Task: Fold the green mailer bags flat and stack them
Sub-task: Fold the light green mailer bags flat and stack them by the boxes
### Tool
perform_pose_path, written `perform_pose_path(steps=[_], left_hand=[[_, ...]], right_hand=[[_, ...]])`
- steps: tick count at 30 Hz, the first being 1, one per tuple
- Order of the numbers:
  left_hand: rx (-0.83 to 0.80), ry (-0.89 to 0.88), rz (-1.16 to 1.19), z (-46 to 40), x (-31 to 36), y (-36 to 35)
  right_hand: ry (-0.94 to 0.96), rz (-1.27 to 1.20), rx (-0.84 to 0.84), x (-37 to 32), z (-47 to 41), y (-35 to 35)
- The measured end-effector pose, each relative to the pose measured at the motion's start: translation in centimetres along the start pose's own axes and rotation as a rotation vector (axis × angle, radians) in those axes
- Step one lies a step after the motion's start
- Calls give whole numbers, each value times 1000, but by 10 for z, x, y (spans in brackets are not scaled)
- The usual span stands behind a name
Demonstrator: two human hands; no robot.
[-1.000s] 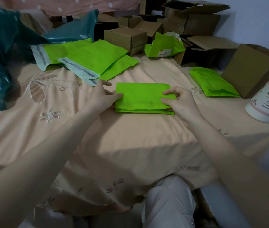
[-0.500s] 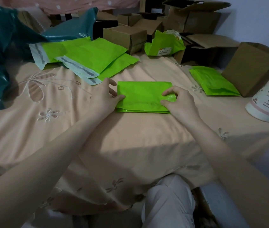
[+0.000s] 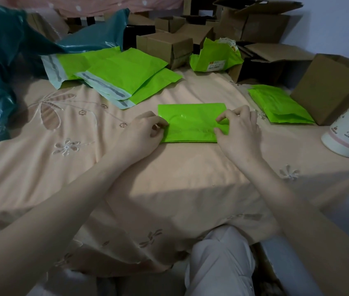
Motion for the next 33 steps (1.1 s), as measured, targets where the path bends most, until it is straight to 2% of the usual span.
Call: perform_pose_path(steps=[5, 9, 12, 18, 26, 33], left_hand=[[-104, -34, -159, 8, 3, 0], [-64, -27, -185, 10, 7, 2], [36, -46, -184, 17, 13, 6], [-120, -59, -366, 25, 18, -3], [-172, -44, -509, 17, 22, -8], [-181, -52, -519, 15, 29, -9]], right_hand=[[273, -3, 90, -37, 17, -3], [477, 95, -25, -71, 39, -22], [477, 140, -98, -80, 48, -32], [440, 175, -167, -74, 46, -38], [404, 156, -228, -65, 34, -41], [385, 181, -207, -60, 30, -39]])
Point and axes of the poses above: each hand's wrist, its own z-axis away from the middle knuckle, its own y-axis out of the back of the hand, x = y × z, the point moved 3 cm from there along -z, towards the middle knuckle, and after that the axes turned 3 degrees about -x, right-handed, at the moved point
